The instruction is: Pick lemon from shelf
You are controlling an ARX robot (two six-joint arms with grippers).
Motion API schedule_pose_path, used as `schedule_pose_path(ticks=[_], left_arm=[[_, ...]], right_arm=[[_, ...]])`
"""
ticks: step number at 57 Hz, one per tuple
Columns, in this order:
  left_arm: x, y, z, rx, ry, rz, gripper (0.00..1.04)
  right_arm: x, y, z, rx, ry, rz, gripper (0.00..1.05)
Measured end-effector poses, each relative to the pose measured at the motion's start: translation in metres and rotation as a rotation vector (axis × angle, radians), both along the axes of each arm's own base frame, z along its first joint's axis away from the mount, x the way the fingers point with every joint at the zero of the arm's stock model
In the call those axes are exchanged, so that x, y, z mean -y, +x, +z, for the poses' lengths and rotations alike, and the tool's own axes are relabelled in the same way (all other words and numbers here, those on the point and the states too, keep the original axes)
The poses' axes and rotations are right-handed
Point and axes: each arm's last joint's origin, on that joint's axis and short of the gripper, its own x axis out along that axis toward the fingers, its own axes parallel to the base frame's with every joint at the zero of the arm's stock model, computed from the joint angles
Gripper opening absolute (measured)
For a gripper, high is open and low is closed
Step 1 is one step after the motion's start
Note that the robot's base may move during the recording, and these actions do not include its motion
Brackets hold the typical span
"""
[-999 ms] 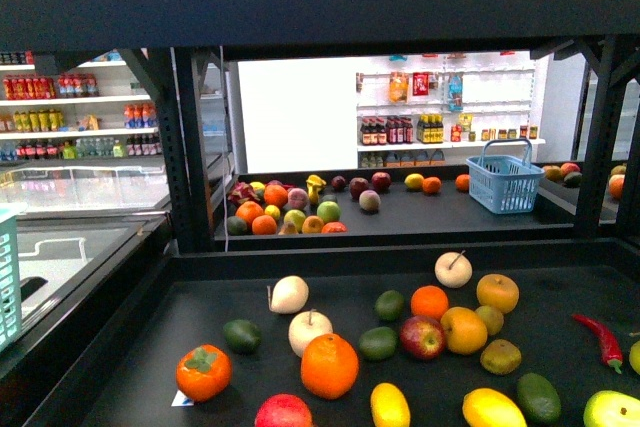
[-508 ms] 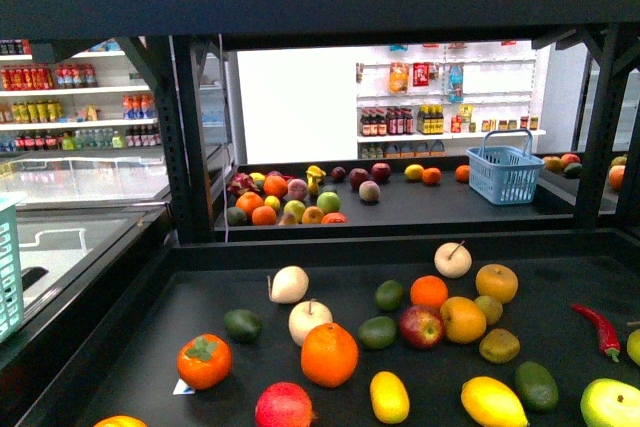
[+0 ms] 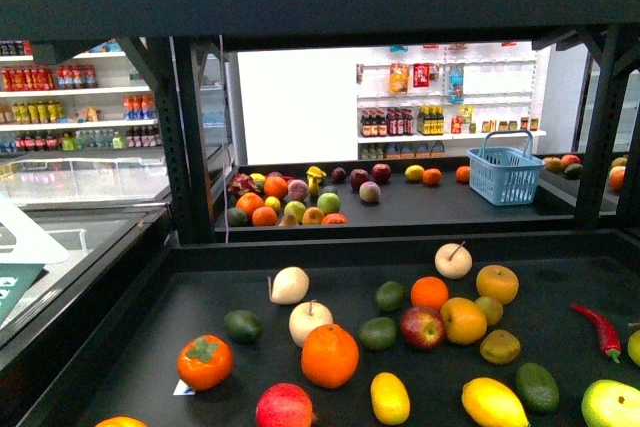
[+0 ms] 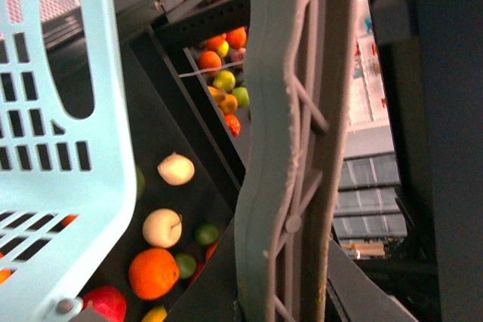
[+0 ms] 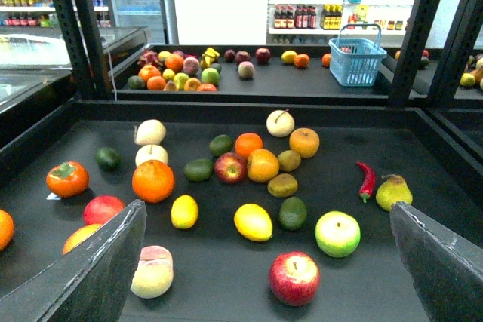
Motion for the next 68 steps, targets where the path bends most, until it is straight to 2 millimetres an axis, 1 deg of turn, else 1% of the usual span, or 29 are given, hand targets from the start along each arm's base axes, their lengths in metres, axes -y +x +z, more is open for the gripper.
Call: schedule_pose_path(ticks=[7, 12, 16, 19, 24, 25, 28, 33, 34, 35, 36, 45, 51, 58, 61, 63, 67, 68], left_arm=[[0.030, -0.009, 0.009, 0.014, 0.047, -0.079, 0.11], [0.053, -0.011, 0.010, 0.022, 0.064, -0.146, 0.11], [0.076, -0.009, 0.007, 0.019, 0.071, -0.211, 0.11], [0.089, -0.009, 0.005, 0.015, 0.072, -0.248, 0.11], [0.119, -0.009, -0.001, 0.011, 0.064, -0.321, 0.11], [0.122, -0.009, -0.001, 0.010, 0.062, -0.330, 0.11], [0.142, -0.008, -0.003, 0.016, 0.049, -0.377, 0.11], [0.167, -0.007, -0.006, 0.028, 0.048, -0.430, 0.11], [0.246, 0.016, -0.040, -0.017, 0.021, -0.557, 0.11], [0.250, 0.017, -0.040, -0.016, 0.019, -0.563, 0.11], [0.264, 0.020, -0.043, -0.010, 0.011, -0.587, 0.11], [0.284, 0.021, -0.048, -0.007, 0.002, -0.624, 0.11], [0.289, 0.021, -0.050, -0.006, 0.003, -0.628, 0.11], [0.290, 0.020, -0.050, 0.002, 0.006, -0.630, 0.10], [0.290, 0.020, -0.050, 0.004, 0.007, -0.628, 0.10], [0.290, 0.020, -0.050, 0.004, 0.007, -0.627, 0.10], [0.290, 0.020, -0.050, 0.003, 0.007, -0.624, 0.10], [0.290, 0.020, -0.050, 0.004, 0.007, -0.624, 0.10]], right_arm=[[0.000, 0.000, 0.000, 0.000, 0.000, 0.000, 0.97], [0.000, 0.000, 0.000, 0.000, 0.000, 0.000, 0.97], [0.000, 0.000, 0.000, 0.000, 0.000, 0.000, 0.97], [0.000, 0.000, 0.000, 0.000, 0.000, 0.000, 0.97], [0.000, 0.000, 0.000, 0.000, 0.000, 0.000, 0.97], [0.000, 0.000, 0.000, 0.000, 0.000, 0.000, 0.97], [0.000, 0.000, 0.000, 0.000, 0.000, 0.000, 0.97], [0.000, 0.000, 0.000, 0.000, 0.000, 0.000, 0.97], [0.000, 0.000, 0.000, 0.000, 0.000, 0.000, 0.97], [0.000, 0.000, 0.000, 0.000, 0.000, 0.000, 0.97], [0.000, 0.000, 0.000, 0.000, 0.000, 0.000, 0.97], [0.000, 0.000, 0.000, 0.000, 0.000, 0.000, 0.97], [0.000, 0.000, 0.000, 0.000, 0.000, 0.000, 0.97], [0.000, 0.000, 0.000, -0.002, 0.000, -0.005, 0.97], [0.000, 0.002, -0.002, -0.075, 0.022, -0.101, 0.97], [0.002, 0.006, -0.002, -0.135, 0.048, -0.187, 0.97], [0.006, 0.016, -0.001, -0.184, 0.076, -0.208, 0.97], [0.008, 0.021, 0.000, -0.202, 0.096, -0.202, 0.97]])
